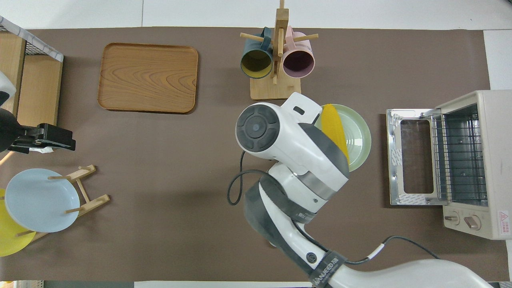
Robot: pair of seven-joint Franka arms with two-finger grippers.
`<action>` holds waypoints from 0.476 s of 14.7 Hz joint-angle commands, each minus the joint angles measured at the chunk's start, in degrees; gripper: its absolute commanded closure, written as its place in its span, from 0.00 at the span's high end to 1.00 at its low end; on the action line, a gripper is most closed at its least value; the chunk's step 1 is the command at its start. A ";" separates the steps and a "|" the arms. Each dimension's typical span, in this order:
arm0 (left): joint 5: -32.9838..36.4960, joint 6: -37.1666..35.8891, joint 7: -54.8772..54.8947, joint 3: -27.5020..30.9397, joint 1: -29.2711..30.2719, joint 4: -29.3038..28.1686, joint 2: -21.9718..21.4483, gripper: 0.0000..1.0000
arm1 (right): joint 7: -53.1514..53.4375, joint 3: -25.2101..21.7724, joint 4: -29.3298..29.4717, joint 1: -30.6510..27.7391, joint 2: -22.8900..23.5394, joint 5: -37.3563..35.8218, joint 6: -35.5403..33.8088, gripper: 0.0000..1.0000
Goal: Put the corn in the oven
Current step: 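Carry the corn with the right gripper to the open oven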
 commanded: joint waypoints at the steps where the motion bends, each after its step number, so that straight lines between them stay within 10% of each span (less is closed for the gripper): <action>1: 0.80 -1.07 0.10 0.09 0.08 0.85 0.19 1.00 | -6.24 0.62 -6.32 -6.06 -4.92 -0.18 0.48 0.00; 7: 0.80 -1.07 0.10 0.09 0.08 0.85 0.19 1.00 | -15.30 0.62 -10.99 -17.05 -8.09 -0.18 0.92 0.00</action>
